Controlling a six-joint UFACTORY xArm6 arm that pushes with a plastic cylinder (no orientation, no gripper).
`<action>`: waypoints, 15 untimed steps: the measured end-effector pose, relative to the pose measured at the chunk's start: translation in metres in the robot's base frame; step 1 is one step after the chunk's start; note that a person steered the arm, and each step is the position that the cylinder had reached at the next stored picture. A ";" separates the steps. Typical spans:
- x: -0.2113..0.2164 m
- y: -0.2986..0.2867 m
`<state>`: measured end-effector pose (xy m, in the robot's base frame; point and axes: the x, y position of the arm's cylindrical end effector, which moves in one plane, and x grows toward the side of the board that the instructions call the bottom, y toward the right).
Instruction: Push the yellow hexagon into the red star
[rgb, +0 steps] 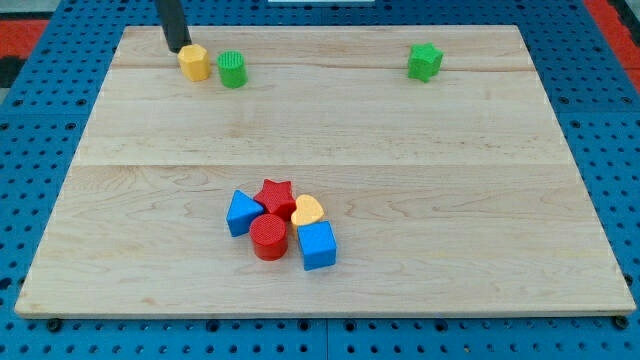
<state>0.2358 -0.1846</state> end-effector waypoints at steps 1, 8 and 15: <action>0.006 0.015; 0.153 -0.033; 0.192 0.051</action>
<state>0.4277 -0.1334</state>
